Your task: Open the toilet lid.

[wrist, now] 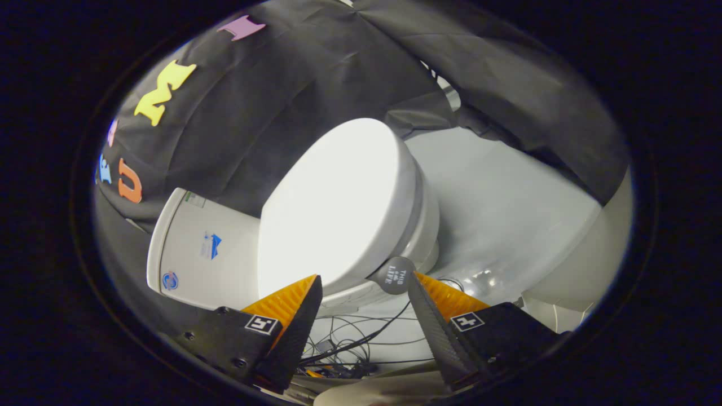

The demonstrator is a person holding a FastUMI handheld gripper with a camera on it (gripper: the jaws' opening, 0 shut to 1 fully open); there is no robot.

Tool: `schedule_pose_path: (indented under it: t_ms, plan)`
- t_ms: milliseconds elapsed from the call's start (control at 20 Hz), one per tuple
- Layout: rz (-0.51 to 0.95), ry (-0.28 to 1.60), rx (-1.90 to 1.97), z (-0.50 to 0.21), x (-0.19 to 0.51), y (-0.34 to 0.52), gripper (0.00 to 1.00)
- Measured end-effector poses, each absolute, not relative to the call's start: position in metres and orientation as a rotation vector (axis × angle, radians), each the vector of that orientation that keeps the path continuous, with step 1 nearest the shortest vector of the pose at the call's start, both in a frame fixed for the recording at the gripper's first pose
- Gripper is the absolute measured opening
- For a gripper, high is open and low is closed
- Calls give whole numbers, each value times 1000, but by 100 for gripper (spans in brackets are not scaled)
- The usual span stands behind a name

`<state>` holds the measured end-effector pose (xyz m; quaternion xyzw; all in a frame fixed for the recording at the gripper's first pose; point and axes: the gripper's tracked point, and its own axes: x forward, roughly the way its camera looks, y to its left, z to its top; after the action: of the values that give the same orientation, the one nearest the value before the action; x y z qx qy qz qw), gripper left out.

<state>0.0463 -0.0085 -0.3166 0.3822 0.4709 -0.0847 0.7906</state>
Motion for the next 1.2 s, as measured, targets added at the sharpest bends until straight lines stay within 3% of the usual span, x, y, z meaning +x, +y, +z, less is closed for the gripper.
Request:
schedule_pose_path:
  t_ms: [250, 550, 1050, 1200]
  plan:
    - [-219, 1014, 891, -332, 42, -25, 92]
    - [-204, 1014, 949, -346, 44, -20, 80]
    - [-160, 974, 1133, -350, 54, -13, 56]
    - [-181, 972, 1118, -358, 54, -18, 42]
